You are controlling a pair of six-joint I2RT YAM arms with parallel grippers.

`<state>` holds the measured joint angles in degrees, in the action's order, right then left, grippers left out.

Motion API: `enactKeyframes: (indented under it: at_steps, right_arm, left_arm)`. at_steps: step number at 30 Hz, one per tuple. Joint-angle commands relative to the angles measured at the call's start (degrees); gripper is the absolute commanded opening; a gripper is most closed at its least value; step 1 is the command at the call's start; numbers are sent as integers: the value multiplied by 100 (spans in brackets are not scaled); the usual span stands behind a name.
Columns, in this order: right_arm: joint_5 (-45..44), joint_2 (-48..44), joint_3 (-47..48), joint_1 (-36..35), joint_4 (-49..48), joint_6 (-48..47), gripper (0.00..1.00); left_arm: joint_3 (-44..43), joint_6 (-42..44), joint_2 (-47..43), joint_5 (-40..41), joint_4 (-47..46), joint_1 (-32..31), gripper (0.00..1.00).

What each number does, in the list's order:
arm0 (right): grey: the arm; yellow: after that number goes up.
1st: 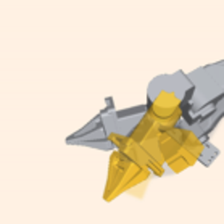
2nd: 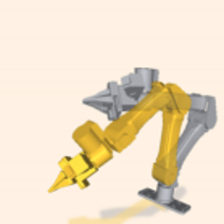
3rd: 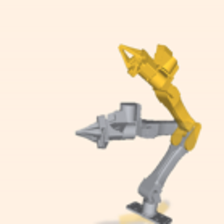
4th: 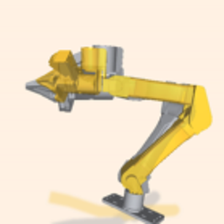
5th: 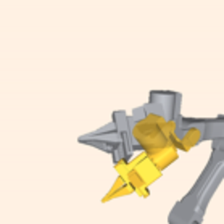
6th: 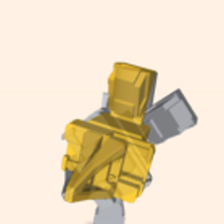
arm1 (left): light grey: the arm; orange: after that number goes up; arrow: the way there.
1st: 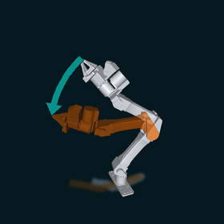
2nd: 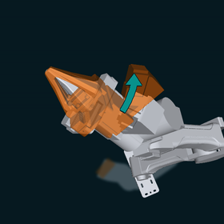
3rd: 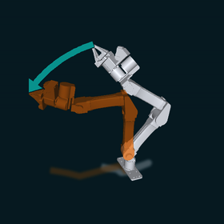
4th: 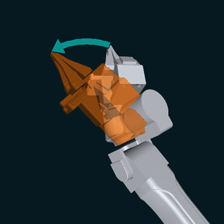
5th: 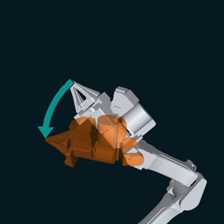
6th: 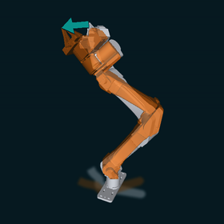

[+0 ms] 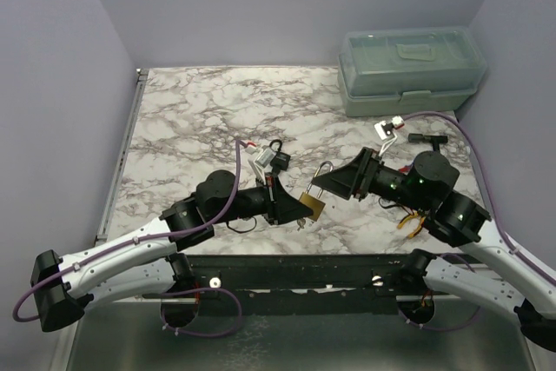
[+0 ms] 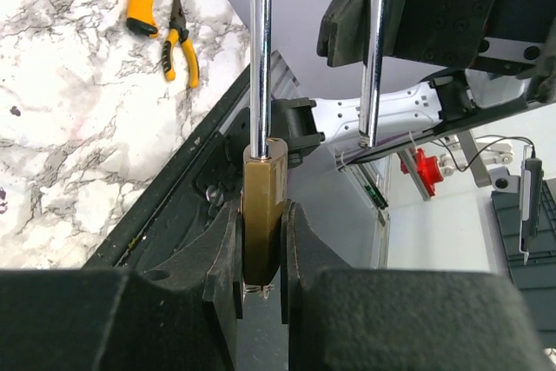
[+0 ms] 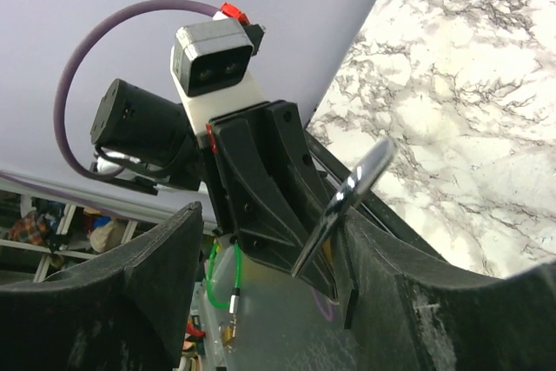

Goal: Unlock with the key

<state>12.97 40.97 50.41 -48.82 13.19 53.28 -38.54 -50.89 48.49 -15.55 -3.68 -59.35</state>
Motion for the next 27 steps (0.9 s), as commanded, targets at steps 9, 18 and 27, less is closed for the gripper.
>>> enactKeyframes:
  at_steps: [9, 18, 27]
  right_arm:
    - [374, 531, 378, -46, -431, -177, 61]
    - [115, 20, 560, -40, 431, -763, 72]
    - [-845, -696, 792, -40, 1461, -1677, 74]
  left_arm:
    - [68, 105, -221, 144, -232, 3, 0]
    - [-83, 202, -408, 361, 74, 7, 0]
    - [-162, 154, -626, 147, 113, 7, 0]
